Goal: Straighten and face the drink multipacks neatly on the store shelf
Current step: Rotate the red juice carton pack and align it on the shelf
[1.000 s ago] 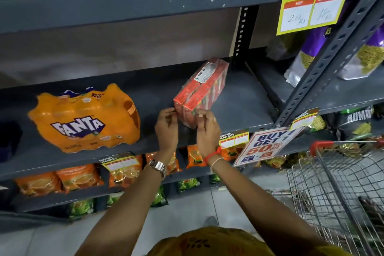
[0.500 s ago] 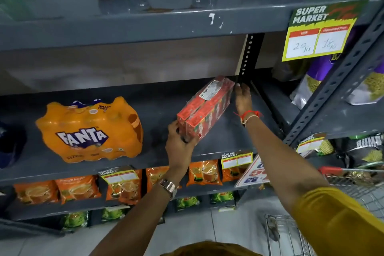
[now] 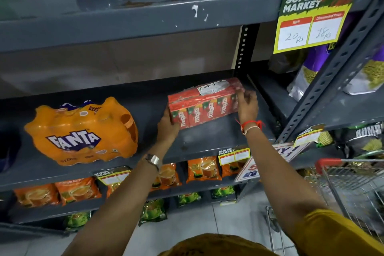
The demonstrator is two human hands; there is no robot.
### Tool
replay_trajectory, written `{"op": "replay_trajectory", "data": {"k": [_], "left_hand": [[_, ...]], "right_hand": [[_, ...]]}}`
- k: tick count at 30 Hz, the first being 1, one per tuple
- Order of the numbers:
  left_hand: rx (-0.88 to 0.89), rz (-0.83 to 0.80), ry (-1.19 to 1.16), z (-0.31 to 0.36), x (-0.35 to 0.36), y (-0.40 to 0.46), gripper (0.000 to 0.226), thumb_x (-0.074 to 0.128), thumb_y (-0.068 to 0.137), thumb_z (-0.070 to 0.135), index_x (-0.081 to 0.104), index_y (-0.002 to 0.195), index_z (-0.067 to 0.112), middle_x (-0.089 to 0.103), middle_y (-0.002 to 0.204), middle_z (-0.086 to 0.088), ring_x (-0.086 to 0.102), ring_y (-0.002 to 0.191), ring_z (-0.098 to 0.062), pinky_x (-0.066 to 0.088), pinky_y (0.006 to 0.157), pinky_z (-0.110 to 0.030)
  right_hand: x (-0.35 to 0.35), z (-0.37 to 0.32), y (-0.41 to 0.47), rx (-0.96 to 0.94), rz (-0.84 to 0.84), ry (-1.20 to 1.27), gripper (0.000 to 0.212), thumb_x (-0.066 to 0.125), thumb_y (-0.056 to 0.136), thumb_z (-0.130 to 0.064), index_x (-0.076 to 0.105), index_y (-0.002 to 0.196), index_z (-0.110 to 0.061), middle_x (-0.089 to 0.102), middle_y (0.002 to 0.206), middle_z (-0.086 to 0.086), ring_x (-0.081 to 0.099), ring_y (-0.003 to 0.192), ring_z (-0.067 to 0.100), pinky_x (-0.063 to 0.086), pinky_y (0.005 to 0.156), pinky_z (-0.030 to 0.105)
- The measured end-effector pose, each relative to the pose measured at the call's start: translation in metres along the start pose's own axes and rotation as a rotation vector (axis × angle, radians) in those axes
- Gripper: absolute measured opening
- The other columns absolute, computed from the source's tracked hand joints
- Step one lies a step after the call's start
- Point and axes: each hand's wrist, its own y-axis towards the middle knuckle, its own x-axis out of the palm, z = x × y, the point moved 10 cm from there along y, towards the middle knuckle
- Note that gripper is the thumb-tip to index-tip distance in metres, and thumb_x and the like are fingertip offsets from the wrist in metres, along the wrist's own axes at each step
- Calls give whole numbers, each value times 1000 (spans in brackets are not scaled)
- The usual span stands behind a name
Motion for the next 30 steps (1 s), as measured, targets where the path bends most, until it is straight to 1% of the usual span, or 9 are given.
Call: {"op": "replay_trajectory", "data": {"k": [2, 5, 7, 10, 13, 17, 20, 27, 30], "left_hand": [[-101, -121, -327, 0, 9, 6, 29, 50, 91, 7, 54, 118, 18, 65, 96, 6, 63, 95, -18, 51, 71, -19], [-208, -142, -608, -3, 12, 8, 21, 44, 95, 18, 58, 111, 16, 65, 95, 0, 63, 88, -12, 51, 71, -21], [-188, -184, -606, -2, 15, 7, 36, 41, 97, 31, 52, 126, 12, 66, 105, -2, 63, 97, -13, 49, 81, -25], [-165, -203, -527, -4, 15, 8, 39, 37, 98, 36, 49, 129, 16, 64, 108, 2, 60, 101, -12, 47, 84, -24], [-144, -201, -494, -3, 14, 6, 30, 36, 99, 34, 49, 122, 22, 64, 103, 7, 60, 96, -7, 47, 81, -23], [-120, -198, -453, -2, 17, -8, 36, 39, 97, 36, 47, 128, 19, 62, 103, 10, 59, 94, -2, 47, 79, -20], [-90, -222, -418, -2, 22, -18, 39, 41, 96, 38, 47, 130, 21, 63, 108, 9, 60, 97, 0, 47, 77, -16], [-69, -306, -375, 0, 35, -36, 42, 43, 96, 34, 47, 134, 16, 64, 108, 9, 62, 96, 1, 50, 67, -8], [-73, -320, -375, 1, 37, -38, 42, 42, 97, 34, 47, 134, 15, 64, 107, 9, 60, 98, -1, 47, 74, -14]], "right_hand": [[-9, 2, -9, -20, 55, 29, 19, 61, 88, -29, 55, 92, -12, 60, 92, 5, 54, 84, 16, 37, 60, 6], [-21, 6, -17, -60, 130, 25, 24, 62, 84, -33, 54, 91, -11, 63, 95, 13, 57, 86, 22, 46, 78, 27], [-18, 8, -17, -68, 88, 32, 26, 60, 85, -36, 49, 93, -14, 59, 100, 13, 55, 90, 23, 46, 85, 39], [1, 9, -20, 21, -88, 105, 31, 51, 92, -37, 44, 112, -15, 57, 116, 10, 55, 98, 19, 42, 84, 30], [4, 11, -25, 56, -146, 95, 42, 44, 95, -42, 41, 129, -18, 56, 110, -2, 55, 95, 13, 40, 80, 24], [-6, 11, -23, 101, -119, 97, 38, 44, 96, -37, 47, 126, -14, 58, 98, -8, 56, 87, 6, 42, 71, 15], [-19, 13, -21, 109, -101, 97, 37, 44, 96, -36, 48, 125, -13, 56, 89, -15, 54, 82, -1, 45, 79, 16], [-58, 23, -43, 96, 15, 51, 46, 42, 93, -44, 46, 130, -17, 57, 112, 1, 54, 108, 21, 41, 97, 36], [-66, 20, -51, 78, 42, 47, 44, 40, 96, -39, 45, 131, -14, 56, 113, 2, 53, 107, 19, 41, 94, 33]]}}
